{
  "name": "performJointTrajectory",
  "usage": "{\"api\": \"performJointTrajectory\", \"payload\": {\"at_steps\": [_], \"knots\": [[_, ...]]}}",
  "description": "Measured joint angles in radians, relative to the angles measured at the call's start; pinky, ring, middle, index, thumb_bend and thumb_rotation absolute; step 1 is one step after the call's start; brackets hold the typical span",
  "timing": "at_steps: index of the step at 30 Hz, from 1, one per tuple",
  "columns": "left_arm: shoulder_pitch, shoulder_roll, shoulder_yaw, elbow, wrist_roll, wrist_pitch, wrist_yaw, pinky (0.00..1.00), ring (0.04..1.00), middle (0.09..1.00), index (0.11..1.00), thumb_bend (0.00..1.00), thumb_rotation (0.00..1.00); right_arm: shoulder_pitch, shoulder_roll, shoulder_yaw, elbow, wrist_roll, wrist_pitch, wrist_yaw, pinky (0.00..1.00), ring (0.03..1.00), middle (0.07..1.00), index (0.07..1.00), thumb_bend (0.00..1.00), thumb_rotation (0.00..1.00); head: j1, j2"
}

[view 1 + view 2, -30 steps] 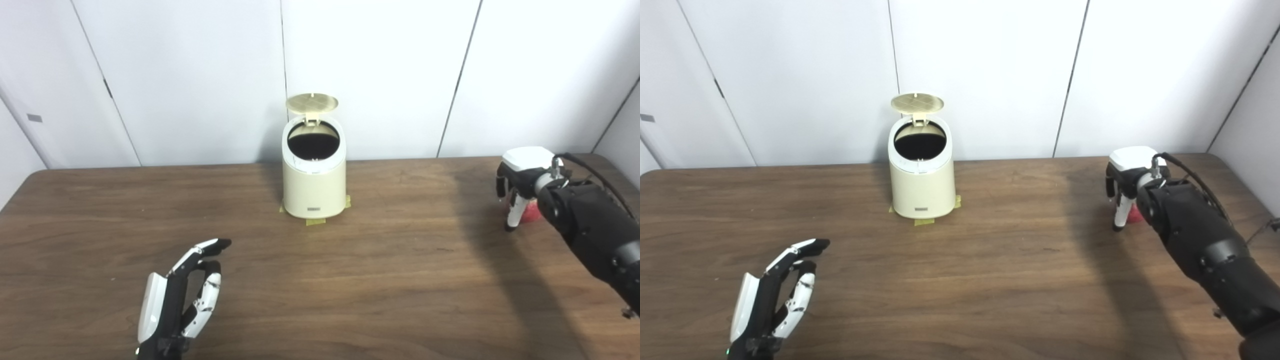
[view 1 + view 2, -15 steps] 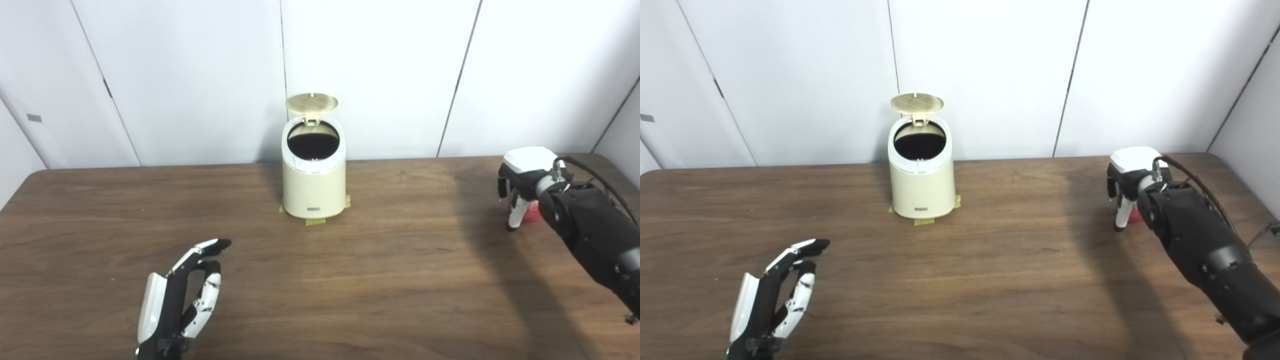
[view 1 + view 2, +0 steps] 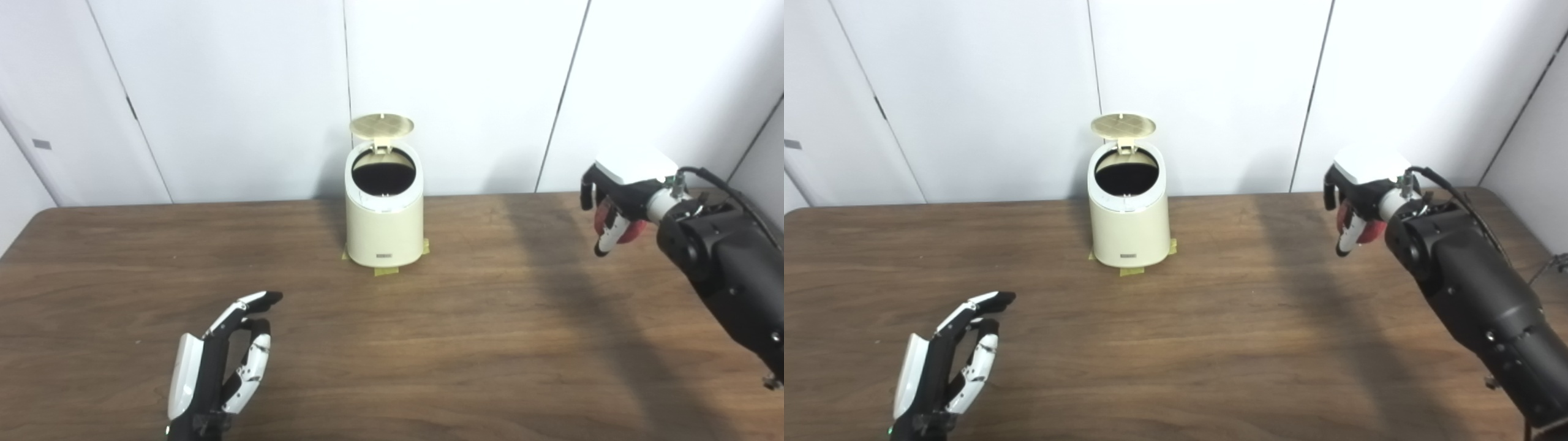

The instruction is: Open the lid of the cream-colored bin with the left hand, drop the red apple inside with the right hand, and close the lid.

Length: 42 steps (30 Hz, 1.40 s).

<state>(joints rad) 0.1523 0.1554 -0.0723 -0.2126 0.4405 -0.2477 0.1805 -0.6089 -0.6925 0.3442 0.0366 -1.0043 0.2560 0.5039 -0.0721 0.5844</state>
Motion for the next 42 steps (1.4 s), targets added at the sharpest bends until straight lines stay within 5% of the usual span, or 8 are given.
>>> {"api": "performJointTrajectory", "payload": {"at_steps": [8, 16, 21, 23, 31, 35, 42], "knots": [[-0.001, -0.001, -0.002, 0.0, 0.013, 0.0, 0.004, 0.64, 0.75, 0.743, 0.726, 0.15, 0.75, -0.002, 0.003, -0.017, -0.143, -0.006, 0.002, 0.093, 0.35, 0.41, 0.48, 0.498, 0.52, 0.0, 0.0, 0.002], [-0.004, -0.001, -0.007, 0.001, 0.03, 0.0, 0.005, 0.64, 0.749, 0.745, 0.729, 0.15, 0.74, -0.003, 0.032, -0.034, -0.268, 0.028, -0.081, 0.103, 0.31, 0.419, 0.506, 0.494, 0.52, 0.0, 0.005, -0.002], [-0.006, 0.0, -0.008, 0.005, 0.031, 0.0, 0.005, 0.65, 0.754, 0.747, 0.73, 0.16, 0.75, -0.012, 0.073, -0.024, -0.342, 0.029, -0.116, 0.141, 0.56, 0.514, 0.524, 0.431, 0.51, 0.0, 0.006, -0.006], [-0.009, -0.001, -0.009, 0.008, 0.031, 0.0, 0.005, 0.65, 0.752, 0.748, 0.731, 0.15, 0.76, -0.029, 0.102, -0.019, -0.368, 0.026, -0.13, 0.16, 0.45, 0.482, 0.537, 0.448, 0.51, 0.0, 0.009, -0.009], [-0.025, -0.002, -0.024, 0.02, 0.043, -0.003, 0.029, 0.64, 0.749, 0.748, 0.729, 0.15, 0.74, -0.098, 0.251, 0.005, -0.414, 0.038, -0.188, 0.175, 0.5, 0.467, 0.544, 0.439, 0.51, 0.0, 0.025, -0.017], [-0.027, -0.002, -0.028, 0.021, 0.057, -0.003, 0.041, 0.65, 0.755, 0.755, 0.735, 0.14, 0.72, -0.111, 0.288, 0.006, -0.394, 0.03, -0.192, 0.176, 0.44, 0.457, 0.554, 0.439, 0.51, 0.0, 0.031, -0.017], [-0.031, -0.005, -0.034, 0.021, 0.069, -0.002, 0.041, 0.66, 0.761, 0.762, 0.74, 0.16, 0.73, -0.136, 0.365, 0.023, -0.264, 0.027, -0.269, 0.067, 0.26, 0.393, 0.567, 0.457, 0.51, 0.0, 0.049, -0.02]]}}
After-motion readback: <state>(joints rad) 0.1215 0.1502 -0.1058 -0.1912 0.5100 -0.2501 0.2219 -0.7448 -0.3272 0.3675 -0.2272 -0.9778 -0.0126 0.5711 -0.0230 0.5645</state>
